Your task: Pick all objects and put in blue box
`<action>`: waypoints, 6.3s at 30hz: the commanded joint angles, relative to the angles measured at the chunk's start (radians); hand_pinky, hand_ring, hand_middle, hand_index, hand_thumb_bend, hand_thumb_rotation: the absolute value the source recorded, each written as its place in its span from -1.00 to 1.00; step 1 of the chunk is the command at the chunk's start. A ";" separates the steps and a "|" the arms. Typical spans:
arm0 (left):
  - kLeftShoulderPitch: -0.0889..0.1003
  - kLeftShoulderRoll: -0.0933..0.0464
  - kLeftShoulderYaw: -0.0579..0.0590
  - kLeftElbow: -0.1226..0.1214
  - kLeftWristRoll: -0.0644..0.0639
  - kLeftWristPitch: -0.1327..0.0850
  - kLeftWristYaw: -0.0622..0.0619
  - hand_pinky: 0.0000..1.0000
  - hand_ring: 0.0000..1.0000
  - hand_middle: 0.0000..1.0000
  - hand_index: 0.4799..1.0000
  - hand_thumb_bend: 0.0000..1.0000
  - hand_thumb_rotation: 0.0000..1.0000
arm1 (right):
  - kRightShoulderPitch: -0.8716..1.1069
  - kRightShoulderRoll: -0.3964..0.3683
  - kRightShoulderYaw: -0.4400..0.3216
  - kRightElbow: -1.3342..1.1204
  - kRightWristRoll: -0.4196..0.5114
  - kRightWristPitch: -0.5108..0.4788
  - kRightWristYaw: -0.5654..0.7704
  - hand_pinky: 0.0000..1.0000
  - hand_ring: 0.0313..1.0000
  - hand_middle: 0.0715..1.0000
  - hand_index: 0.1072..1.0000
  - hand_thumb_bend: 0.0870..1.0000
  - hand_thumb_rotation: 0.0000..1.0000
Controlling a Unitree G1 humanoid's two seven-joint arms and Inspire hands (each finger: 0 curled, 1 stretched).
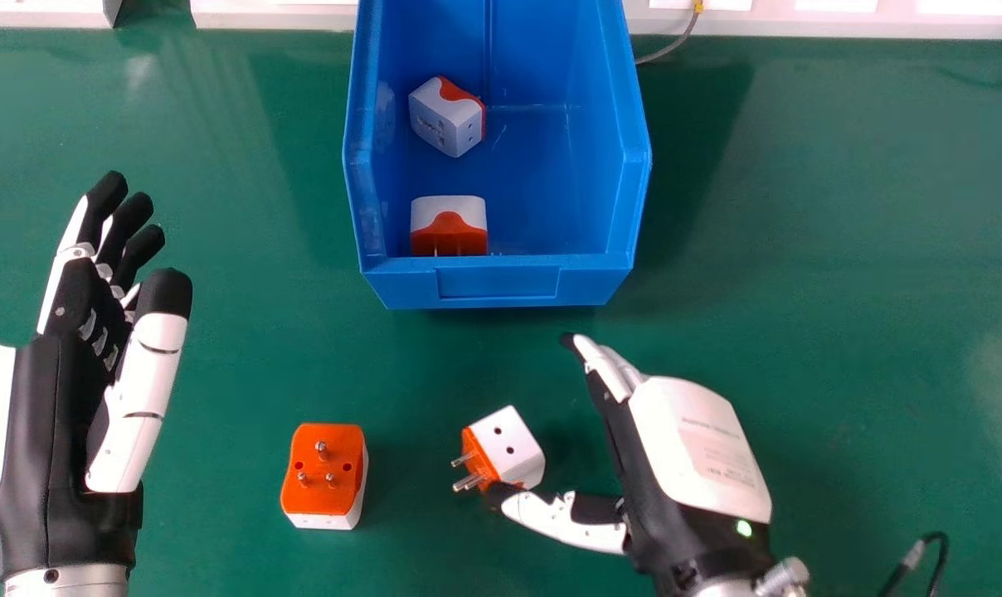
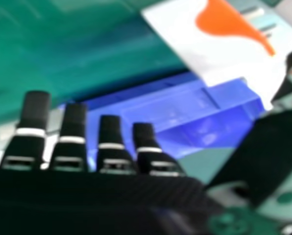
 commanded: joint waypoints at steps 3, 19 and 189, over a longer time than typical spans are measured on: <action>-0.001 0.012 0.008 -0.016 -0.010 -0.013 -0.003 0.69 0.81 0.85 0.72 0.21 0.52 | 0.005 0.077 0.089 -0.006 0.001 0.030 -0.017 0.41 0.65 0.75 0.75 0.03 -0.05; 0.000 0.013 0.008 -0.021 -0.013 -0.015 -0.002 0.70 0.82 0.85 0.72 0.15 0.51 | 0.026 0.049 0.138 -0.062 0.006 0.039 0.019 0.40 0.65 0.75 0.75 0.06 0.03; -0.033 0.062 0.086 -0.063 -0.048 0.055 -0.013 0.82 0.87 0.89 0.86 0.46 0.62 | -0.394 -0.181 0.198 0.213 -0.011 0.004 0.320 0.39 0.58 0.64 0.56 0.19 -0.57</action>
